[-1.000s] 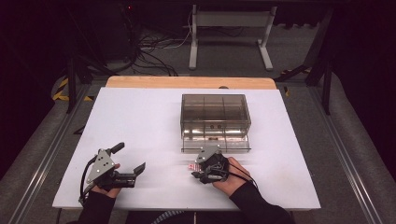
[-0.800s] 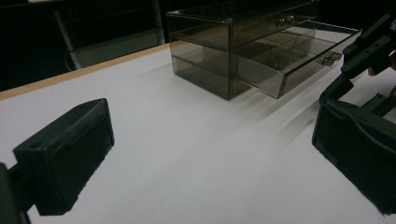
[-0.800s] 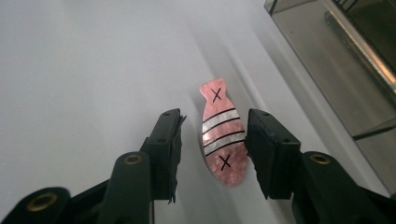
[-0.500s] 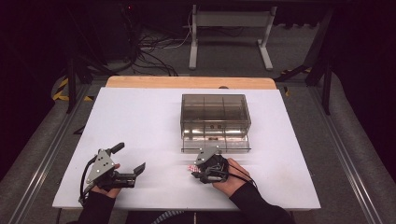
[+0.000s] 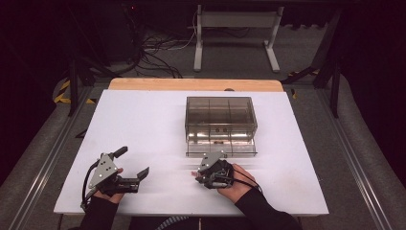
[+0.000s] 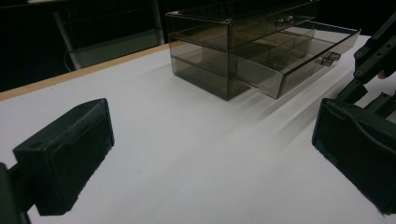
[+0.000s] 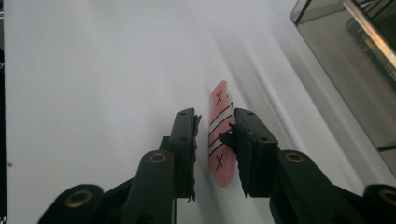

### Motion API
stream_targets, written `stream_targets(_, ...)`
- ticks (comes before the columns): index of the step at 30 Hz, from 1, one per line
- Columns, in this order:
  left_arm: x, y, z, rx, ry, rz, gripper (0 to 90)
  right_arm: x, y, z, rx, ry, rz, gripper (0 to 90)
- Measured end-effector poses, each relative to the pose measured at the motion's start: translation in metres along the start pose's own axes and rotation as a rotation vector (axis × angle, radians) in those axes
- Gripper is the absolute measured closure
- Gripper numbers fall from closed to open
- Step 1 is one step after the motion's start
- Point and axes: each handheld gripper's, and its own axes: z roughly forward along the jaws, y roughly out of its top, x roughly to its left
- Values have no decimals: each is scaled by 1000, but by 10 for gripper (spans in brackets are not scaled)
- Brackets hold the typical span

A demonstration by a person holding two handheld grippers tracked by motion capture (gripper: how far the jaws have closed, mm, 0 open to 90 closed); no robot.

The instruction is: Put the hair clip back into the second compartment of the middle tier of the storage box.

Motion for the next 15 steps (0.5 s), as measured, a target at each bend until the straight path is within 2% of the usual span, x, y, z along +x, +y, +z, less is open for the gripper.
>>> stream_targets(5, 0, 0, 0, 0, -1, 0, 0, 0, 0, 0, -2, 1, 1, 718)
stream_targets(8, 0, 0, 0, -1, -2, -3, 0, 1, 1, 0, -2, 19, 6, 730)
stream_targets(11, 0, 0, 0, 0, 0, 1, 0, 2, 1, 3, 16, 23, 0, 747)
stream_targets(15, 0, 0, 0, -2, -1, -4, 0, 2, 1, 4, 24, 14, 2, 821)
